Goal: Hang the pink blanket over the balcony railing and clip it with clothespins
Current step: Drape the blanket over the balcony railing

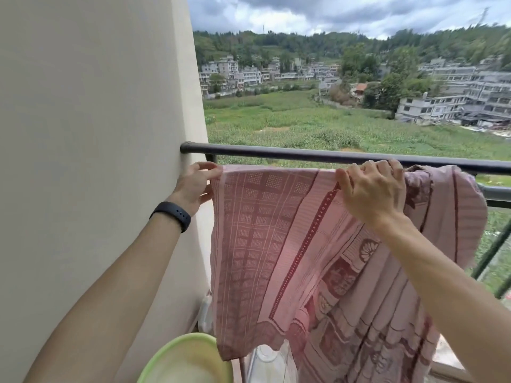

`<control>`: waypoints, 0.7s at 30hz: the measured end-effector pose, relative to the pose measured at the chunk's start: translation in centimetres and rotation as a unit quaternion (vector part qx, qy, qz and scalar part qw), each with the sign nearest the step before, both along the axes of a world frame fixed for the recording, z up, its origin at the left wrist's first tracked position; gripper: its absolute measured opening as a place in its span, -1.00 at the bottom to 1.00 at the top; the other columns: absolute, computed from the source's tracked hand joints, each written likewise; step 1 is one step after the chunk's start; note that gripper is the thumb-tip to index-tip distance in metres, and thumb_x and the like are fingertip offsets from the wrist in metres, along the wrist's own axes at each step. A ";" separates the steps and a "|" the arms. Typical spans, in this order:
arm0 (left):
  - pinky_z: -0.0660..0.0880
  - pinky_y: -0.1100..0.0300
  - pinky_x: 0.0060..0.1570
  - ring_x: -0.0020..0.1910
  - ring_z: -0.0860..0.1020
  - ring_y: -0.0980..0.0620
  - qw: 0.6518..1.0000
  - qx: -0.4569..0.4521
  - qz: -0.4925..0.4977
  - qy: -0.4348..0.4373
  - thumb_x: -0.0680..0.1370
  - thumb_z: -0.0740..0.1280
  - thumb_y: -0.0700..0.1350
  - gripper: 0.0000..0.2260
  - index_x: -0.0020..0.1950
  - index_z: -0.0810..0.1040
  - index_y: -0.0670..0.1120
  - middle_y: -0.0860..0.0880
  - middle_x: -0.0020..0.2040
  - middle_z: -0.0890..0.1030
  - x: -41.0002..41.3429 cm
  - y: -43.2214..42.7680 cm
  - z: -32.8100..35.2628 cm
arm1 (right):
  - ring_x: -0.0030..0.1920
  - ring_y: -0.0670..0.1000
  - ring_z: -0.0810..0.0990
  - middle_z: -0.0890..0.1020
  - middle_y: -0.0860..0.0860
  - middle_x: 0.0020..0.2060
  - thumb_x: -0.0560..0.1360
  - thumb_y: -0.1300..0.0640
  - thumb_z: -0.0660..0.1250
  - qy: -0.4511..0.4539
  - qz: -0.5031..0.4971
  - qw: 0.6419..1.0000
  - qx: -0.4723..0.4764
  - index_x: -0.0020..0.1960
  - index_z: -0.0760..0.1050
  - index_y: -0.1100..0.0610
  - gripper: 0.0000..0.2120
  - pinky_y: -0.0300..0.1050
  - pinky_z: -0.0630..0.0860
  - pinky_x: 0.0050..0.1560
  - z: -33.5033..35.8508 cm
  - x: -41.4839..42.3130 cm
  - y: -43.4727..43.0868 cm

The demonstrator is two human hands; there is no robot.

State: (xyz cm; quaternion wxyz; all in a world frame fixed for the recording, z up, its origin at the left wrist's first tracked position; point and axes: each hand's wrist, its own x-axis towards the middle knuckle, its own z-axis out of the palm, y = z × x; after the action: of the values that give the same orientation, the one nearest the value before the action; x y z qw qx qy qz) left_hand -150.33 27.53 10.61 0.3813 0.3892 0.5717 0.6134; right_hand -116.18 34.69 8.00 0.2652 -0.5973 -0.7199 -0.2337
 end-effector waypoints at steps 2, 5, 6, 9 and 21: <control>0.47 0.30 -0.42 -0.38 0.55 0.10 0.999 0.014 0.001 0.031 0.51 0.45 -0.11 -0.86 0.01 0.55 -0.04 0.00 -0.20 0.63 0.5 0.0 -0.7 | 0.08 0.16 0.54 0.66 0.12 -0.02 0.64 -0.20 -0.16 0.015 -0.006 1.000 -0.002 0.00 0.60 0.11 -0.37 0.19 0.17 0.42 -0.1 -0.1 0.2; 0.45 0.29 -0.38 -0.33 0.54 0.11 0.998 0.002 0.034 0.047 0.48 0.49 -0.12 -0.83 -0.01 0.54 -0.02 0.00 -0.16 0.62 0.4 0.0 -2.5 | 0.18 0.13 0.49 0.65 0.10 0.02 0.61 -0.10 0.01 0.070 0.000 0.998 0.007 -0.02 0.59 0.12 -0.55 0.25 0.02 0.48 -1.1 -2.1 -0.5; 0.45 0.28 -0.35 -0.32 0.55 0.11 0.998 -0.011 0.034 0.042 0.47 0.49 -0.14 -0.79 0.03 0.52 -0.02 0.00 -0.16 0.62 0.3 -0.1 -3.2 | 0.24 0.13 0.46 0.64 0.08 0.06 0.60 -0.09 0.05 0.080 0.008 0.997 0.007 0.02 0.58 0.11 -0.60 0.26 -0.03 0.48 -1.7 -2.9 -1.1; 0.45 0.23 -0.27 -0.23 0.59 0.07 0.998 -0.049 0.009 0.029 0.47 0.49 -0.15 -0.63 0.20 0.43 -0.08 -0.03 -0.07 0.63 0.4 -0.5 -4.9 | 0.38 0.09 0.40 0.59 0.03 0.24 0.58 -0.16 0.08 0.071 0.054 0.996 0.003 0.22 0.51 0.02 -0.60 0.28 -0.11 0.47 -2.9 -5.5 -2.5; 0.44 0.13 0.23 0.16 0.50 0.12 0.936 0.060 0.025 0.345 0.42 0.47 0.21 -0.82 -0.15 0.64 0.13 0.06 0.20 0.49 -0.2 1.0 -5.0 | 0.14 0.18 0.55 0.66 0.10 0.01 0.66 -0.21 -0.22 0.009 0.007 1.000 -0.023 0.07 0.56 0.08 -0.37 0.17 0.10 0.46 -4.1 -3.3 -0.5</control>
State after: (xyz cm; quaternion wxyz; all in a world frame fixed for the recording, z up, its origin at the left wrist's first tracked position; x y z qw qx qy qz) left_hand -150.55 28.48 5.60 0.1208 0.5847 0.6401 0.4835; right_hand -119.47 34.16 3.94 0.2599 -0.6001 -0.7268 -0.2098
